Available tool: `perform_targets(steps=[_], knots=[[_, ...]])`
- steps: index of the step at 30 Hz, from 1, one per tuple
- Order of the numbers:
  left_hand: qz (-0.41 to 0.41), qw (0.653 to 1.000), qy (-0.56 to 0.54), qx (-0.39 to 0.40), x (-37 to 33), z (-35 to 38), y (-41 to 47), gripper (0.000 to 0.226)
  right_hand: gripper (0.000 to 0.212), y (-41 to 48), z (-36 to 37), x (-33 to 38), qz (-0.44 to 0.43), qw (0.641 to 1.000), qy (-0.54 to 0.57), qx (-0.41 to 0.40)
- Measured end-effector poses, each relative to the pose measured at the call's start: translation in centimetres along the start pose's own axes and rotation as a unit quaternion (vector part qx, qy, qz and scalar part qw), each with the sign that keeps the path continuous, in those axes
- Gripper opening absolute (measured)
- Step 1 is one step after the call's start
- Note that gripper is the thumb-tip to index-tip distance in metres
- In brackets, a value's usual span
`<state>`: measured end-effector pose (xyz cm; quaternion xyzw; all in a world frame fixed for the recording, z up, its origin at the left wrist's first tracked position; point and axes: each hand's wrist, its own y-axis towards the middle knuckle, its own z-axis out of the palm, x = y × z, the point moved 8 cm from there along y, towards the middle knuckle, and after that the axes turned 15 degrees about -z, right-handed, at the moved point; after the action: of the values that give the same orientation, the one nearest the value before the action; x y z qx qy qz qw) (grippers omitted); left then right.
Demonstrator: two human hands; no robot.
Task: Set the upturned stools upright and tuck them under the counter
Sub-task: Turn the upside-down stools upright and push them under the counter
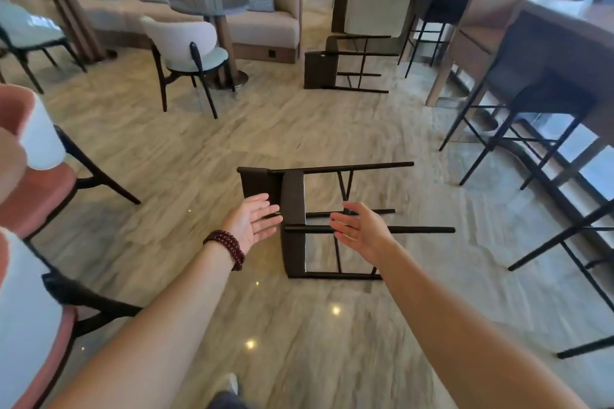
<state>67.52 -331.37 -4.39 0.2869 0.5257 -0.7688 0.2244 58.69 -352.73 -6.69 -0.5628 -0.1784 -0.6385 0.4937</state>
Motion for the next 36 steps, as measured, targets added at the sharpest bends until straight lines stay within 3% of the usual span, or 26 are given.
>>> perform_targets(steps=[10,16,28,36], knots=[[-0.04,0.991,0.123,0.044,-14.2,-6.5,12.2,0.018,0.023,11.9,12.2,-1.7,-0.02,0.995,0.038,-0.086],[-0.067,0.979,0.181,0.072,-19.1,-6.9,19.0,0.019,0.027,17.5,15.3,-2.5,-0.01,0.987,0.063,-0.145],[-0.075,0.925,0.346,0.141,-28.2,0.9,35.3,0.021,0.025,31.7,13.5,-0.5,-0.027,0.955,0.086,-0.281],[-0.104,0.88,0.412,0.21,-32.1,6.5,41.2,0.023,0.027,36.7,13.8,0.8,-0.037,0.927,0.108,-0.357]])
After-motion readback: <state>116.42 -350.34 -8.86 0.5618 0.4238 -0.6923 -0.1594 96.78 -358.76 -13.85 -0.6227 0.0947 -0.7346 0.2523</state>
